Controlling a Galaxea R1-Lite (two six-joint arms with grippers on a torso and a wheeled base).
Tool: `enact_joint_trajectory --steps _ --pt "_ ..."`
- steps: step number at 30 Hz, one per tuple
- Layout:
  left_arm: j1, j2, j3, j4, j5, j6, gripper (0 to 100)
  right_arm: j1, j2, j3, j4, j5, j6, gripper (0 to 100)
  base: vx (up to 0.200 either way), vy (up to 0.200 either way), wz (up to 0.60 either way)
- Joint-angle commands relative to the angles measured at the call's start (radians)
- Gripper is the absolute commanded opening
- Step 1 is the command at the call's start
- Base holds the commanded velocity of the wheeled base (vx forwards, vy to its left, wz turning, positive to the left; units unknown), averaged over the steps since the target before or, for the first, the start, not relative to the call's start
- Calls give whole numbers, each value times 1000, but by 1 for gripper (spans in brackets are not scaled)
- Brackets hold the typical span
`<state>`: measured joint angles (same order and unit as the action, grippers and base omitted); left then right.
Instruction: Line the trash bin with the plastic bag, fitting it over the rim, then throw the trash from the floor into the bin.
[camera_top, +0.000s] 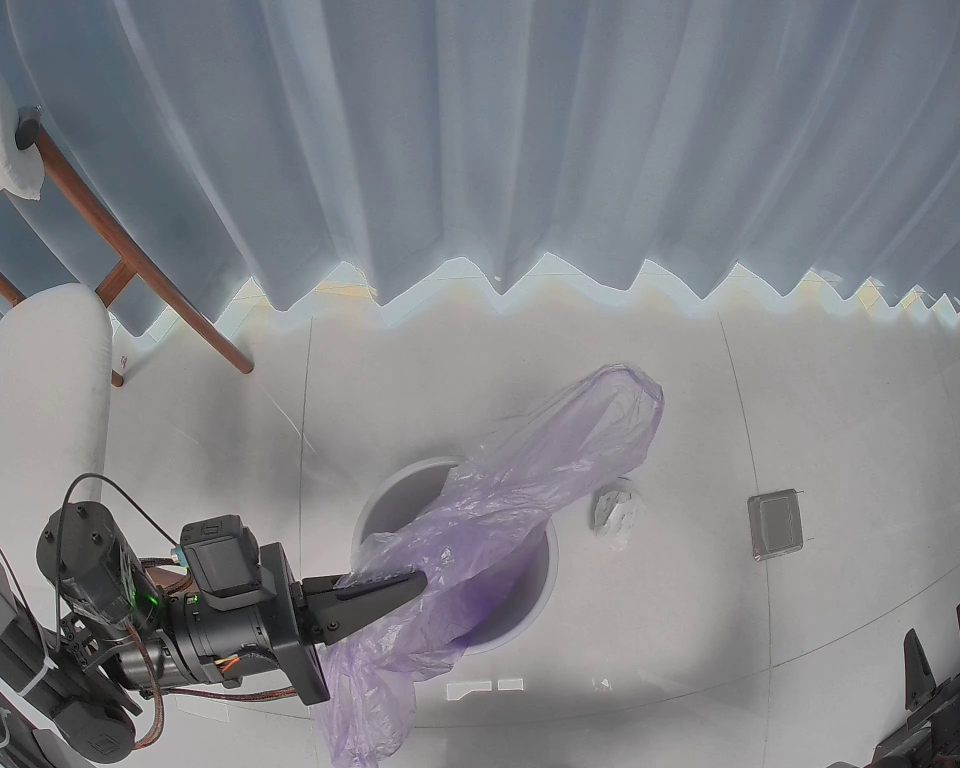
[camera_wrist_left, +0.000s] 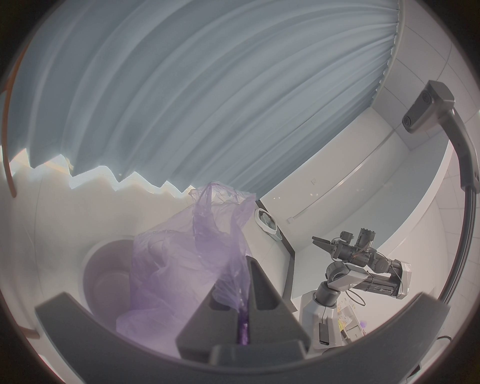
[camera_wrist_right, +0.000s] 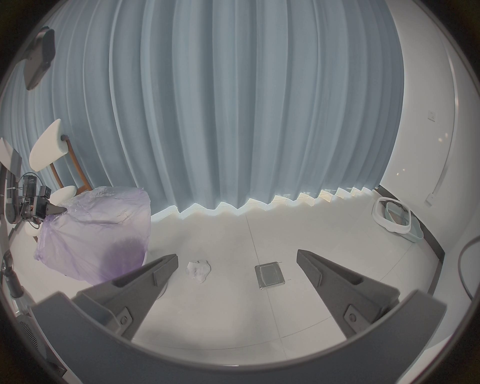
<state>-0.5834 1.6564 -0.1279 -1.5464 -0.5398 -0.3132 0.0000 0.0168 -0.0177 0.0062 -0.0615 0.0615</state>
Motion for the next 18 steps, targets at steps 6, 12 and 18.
enact_joint_trajectory --steps 6,12,18 --pt "-6 5 16 0 0 26 0 0 -17 2 -2 0 3 100 0 0 0" --pt "-6 6 24 0 0 52 0 0 -17 1 0 0 0 100 0 0 0" --pt "-7 8 25 0 0 59 0 0 -17 7 -18 2 -3 100 0 0 0"
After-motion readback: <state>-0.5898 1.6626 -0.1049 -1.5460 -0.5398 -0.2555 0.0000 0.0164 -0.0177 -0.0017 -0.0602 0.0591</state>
